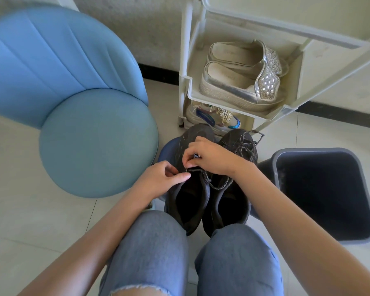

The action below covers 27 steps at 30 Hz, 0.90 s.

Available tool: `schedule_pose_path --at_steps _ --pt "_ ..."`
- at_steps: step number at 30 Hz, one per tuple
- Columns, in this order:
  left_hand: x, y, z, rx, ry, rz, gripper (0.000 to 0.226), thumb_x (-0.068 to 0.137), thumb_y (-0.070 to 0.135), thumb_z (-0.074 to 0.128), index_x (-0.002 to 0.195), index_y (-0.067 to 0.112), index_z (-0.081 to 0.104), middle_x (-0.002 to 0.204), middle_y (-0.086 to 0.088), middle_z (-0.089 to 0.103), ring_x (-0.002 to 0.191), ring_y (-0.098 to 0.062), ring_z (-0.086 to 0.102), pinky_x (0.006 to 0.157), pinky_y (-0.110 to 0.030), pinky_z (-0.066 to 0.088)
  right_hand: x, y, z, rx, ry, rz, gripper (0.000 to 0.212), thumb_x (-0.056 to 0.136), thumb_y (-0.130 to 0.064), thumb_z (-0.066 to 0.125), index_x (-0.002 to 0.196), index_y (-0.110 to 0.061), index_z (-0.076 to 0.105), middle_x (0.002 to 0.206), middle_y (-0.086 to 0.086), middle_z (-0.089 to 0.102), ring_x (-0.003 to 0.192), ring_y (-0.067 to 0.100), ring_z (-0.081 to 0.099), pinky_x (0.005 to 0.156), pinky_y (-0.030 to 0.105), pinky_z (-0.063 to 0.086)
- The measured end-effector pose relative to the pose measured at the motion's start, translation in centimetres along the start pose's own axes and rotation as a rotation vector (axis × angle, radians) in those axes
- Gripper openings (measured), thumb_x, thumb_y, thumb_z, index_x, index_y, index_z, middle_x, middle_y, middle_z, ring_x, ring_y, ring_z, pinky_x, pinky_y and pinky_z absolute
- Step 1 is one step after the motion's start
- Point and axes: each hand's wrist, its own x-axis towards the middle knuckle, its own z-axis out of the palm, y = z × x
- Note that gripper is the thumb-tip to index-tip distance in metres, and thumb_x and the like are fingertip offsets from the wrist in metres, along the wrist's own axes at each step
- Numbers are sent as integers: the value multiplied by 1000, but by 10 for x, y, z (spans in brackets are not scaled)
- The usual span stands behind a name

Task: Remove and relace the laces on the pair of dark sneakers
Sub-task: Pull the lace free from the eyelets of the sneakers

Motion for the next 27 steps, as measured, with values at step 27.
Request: schedule_pose_path --at_steps 27 --pt "-4 -2 3 -45 184 96 15 72 23 79 87 20 76 71 14 67 66 11 60 63 -2 43 0 -6 16 154 148 38 10 81 -15 74 90 -16 78 85 -7 64 94 11 32 79 12 27"
